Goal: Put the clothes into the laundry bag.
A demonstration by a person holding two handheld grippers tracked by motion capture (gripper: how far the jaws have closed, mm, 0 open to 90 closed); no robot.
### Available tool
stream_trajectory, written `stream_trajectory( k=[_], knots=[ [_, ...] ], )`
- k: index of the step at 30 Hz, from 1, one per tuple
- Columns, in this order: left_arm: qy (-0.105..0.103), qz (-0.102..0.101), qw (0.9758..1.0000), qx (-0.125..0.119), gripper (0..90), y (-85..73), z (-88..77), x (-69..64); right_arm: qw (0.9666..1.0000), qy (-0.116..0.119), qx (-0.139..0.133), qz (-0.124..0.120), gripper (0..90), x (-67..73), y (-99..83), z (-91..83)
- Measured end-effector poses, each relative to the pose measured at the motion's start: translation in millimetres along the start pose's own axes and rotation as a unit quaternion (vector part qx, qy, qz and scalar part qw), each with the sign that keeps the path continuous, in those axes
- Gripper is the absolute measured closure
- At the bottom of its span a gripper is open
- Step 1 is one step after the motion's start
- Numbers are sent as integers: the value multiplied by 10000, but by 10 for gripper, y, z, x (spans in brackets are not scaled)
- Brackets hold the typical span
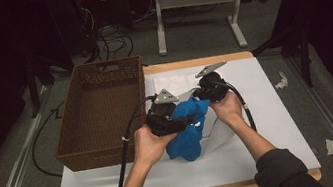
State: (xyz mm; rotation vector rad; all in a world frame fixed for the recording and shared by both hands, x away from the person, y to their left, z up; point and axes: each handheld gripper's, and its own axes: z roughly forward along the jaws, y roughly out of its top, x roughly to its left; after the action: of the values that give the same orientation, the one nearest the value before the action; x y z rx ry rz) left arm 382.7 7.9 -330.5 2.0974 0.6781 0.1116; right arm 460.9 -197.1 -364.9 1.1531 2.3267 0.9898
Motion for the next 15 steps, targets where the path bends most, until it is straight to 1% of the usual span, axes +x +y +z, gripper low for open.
stream_trajectory(
  k=[3,7,9,11,12,15],
  knots=[
    [73,47,10000,49,654,-31,43,-11,10000,24,-32,16,895,-12,0,3],
    [130,93,9996,229,654,-59,128,-28,10000,43,-18,74,896,-29,-2,1],
    [193,181,9990,353,653,-68,184,-48,9999,55,-35,84,896,-32,1,-6],
    [228,232,9986,408,653,-76,229,-67,9999,58,-44,93,895,-36,8,-15],
    [220,261,9984,441,654,-80,253,-70,9999,65,-59,83,896,-40,11,-16],
    [169,252,9985,459,653,-98,329,-78,9999,69,-20,95,896,-47,15,-13]
  ],
)
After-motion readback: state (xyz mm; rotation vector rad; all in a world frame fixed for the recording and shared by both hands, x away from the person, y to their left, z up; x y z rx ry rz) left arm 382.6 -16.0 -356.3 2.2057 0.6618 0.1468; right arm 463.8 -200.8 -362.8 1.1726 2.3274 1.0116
